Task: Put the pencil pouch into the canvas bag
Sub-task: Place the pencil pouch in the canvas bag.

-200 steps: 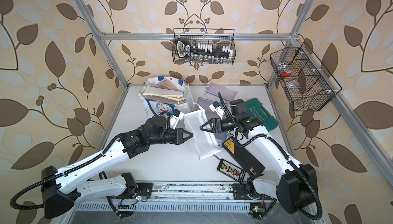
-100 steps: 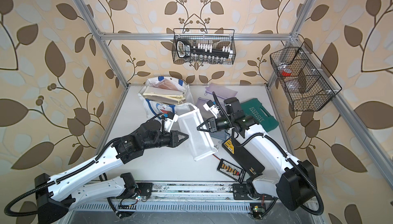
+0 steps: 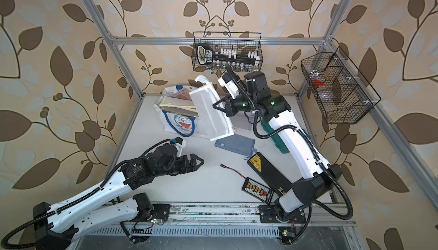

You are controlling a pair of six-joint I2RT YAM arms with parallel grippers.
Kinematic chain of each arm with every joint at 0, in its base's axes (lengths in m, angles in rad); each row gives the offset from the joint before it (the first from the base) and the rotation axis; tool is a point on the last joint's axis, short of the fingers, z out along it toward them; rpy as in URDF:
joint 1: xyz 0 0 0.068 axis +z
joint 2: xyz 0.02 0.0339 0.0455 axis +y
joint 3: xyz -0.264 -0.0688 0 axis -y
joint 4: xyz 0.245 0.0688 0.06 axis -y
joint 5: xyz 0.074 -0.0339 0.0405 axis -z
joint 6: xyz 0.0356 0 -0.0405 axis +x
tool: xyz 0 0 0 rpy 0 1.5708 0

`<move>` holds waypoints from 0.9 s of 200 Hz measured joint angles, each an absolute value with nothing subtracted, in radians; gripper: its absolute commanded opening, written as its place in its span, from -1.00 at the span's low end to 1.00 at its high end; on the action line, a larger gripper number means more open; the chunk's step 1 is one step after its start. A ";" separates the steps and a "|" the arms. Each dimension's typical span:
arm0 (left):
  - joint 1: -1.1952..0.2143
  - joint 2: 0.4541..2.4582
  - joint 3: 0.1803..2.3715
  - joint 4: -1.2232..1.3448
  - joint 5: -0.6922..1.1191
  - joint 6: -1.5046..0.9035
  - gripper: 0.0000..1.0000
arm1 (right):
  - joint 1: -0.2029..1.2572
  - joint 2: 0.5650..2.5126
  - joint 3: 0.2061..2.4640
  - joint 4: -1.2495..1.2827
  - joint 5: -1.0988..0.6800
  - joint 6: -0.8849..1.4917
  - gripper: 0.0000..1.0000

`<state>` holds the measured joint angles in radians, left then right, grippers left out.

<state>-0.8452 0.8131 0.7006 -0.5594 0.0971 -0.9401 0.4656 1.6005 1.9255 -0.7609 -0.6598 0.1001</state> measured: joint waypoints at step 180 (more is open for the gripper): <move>-0.845 0.255 0.748 -1.201 -0.102 -1.208 0.97 | 0.766 2.203 2.435 -0.397 0.073 -0.490 -1.00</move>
<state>-0.8452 0.2554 0.7475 -1.2015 -0.1017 -1.2079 0.7658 2.2032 2.4351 -0.3965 0.0731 -0.4896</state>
